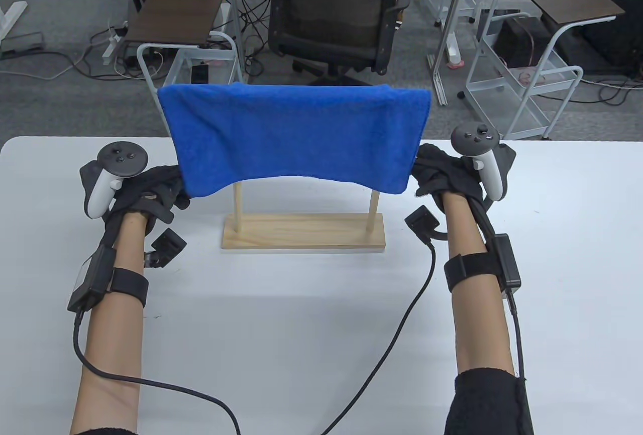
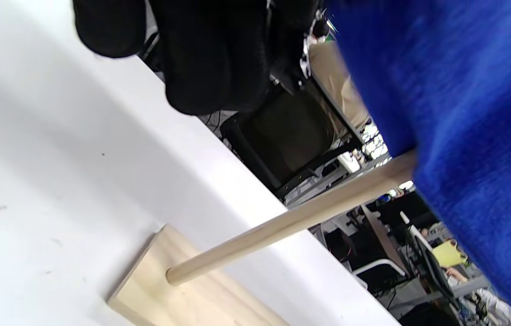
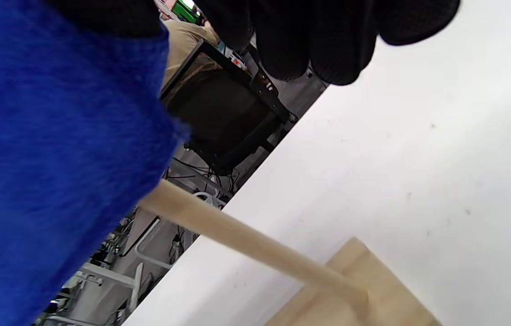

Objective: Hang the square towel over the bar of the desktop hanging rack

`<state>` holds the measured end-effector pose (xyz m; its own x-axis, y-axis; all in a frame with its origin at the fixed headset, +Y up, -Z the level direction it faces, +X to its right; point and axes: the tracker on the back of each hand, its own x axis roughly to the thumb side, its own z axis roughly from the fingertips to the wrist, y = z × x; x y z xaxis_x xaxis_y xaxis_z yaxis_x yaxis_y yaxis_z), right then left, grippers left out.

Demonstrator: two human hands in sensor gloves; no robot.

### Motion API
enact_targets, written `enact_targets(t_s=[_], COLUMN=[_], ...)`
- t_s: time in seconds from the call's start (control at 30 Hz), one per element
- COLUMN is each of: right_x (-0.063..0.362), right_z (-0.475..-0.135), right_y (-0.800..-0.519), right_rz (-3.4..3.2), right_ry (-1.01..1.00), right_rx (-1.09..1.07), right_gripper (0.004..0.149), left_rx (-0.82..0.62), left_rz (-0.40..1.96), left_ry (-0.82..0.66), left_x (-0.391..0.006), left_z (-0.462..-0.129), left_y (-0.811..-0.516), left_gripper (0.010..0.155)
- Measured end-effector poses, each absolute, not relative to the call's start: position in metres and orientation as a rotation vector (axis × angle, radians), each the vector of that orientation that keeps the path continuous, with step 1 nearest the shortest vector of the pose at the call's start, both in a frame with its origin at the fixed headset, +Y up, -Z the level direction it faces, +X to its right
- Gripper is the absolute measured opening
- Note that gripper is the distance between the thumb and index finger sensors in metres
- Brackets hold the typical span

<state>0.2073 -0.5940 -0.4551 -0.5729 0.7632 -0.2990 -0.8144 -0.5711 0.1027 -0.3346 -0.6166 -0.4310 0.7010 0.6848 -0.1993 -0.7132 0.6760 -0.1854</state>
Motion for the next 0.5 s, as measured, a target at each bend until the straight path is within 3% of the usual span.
enact_targets(t_s=[0.13,0.5], right_x=[0.218,0.203], right_z=[-0.432,-0.371], right_y=[-0.593,-0.577], right_rz=[2.141,2.444], right_ry=[0.220,-0.009], right_rx=[-0.281,-0.026], right_gripper=[0.071,0.068], left_rx=[-0.214,-0.011], left_rz=[0.785,0.395], left_ry=[0.131,-0.035], left_x=[-0.340,-0.312], left_z=[-0.408,-0.345], left_y=[-0.615,-0.610], left_gripper=[0.066,0.071])
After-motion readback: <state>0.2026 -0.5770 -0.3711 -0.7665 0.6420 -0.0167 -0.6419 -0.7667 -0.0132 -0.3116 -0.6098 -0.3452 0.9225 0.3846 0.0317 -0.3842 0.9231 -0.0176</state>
